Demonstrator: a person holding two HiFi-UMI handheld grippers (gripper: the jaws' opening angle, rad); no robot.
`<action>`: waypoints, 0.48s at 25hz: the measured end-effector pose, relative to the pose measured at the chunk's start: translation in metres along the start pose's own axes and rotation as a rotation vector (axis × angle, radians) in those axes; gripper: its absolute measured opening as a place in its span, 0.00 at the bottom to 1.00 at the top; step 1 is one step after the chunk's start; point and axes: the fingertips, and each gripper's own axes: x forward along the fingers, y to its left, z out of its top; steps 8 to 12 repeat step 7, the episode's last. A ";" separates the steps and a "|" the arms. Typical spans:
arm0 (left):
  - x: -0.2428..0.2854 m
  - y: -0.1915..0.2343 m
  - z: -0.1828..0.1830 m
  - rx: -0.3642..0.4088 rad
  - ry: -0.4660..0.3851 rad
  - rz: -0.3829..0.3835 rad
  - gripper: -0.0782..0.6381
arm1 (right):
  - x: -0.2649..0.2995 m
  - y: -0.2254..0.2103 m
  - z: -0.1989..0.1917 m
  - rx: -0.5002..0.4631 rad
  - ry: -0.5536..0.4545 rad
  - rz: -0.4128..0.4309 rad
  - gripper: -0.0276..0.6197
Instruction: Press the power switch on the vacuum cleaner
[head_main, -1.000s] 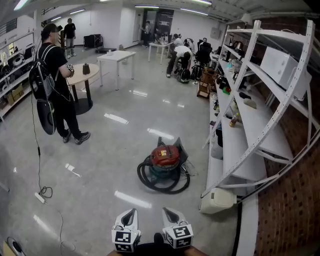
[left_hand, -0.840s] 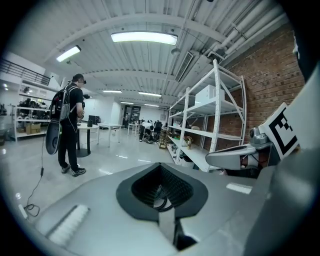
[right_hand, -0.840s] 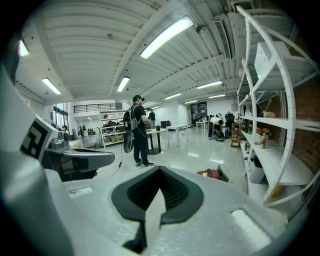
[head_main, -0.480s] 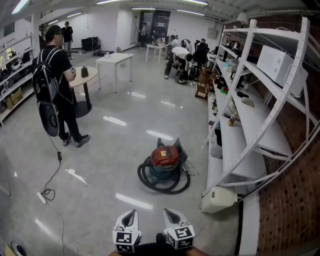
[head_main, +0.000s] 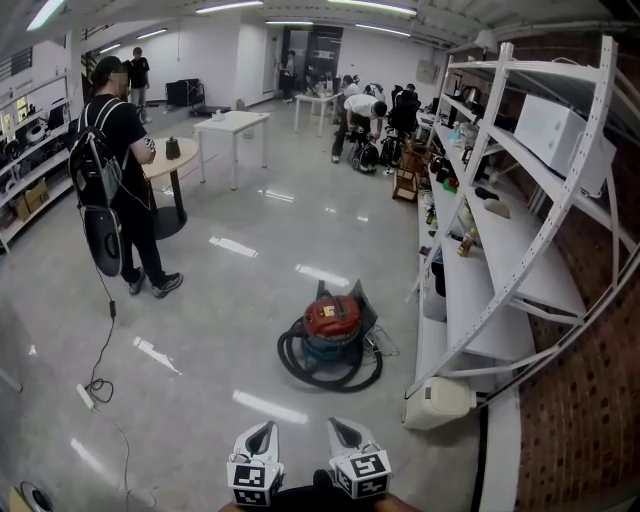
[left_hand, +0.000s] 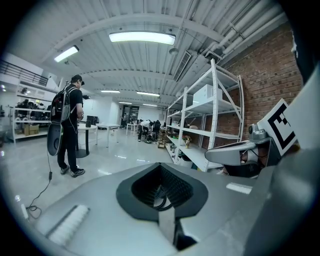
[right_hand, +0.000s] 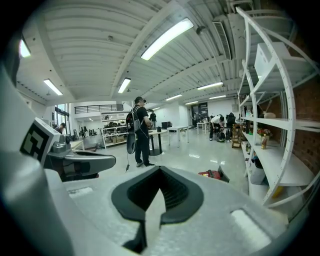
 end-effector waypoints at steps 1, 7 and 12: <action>0.000 0.000 0.000 0.000 -0.001 0.001 0.13 | 0.000 0.000 0.000 0.002 0.008 0.002 0.03; -0.002 0.003 0.001 -0.008 -0.003 0.012 0.13 | 0.003 0.001 -0.001 -0.005 0.000 0.013 0.03; -0.002 0.003 0.001 -0.008 -0.003 0.012 0.13 | 0.003 0.001 -0.001 -0.005 0.000 0.013 0.03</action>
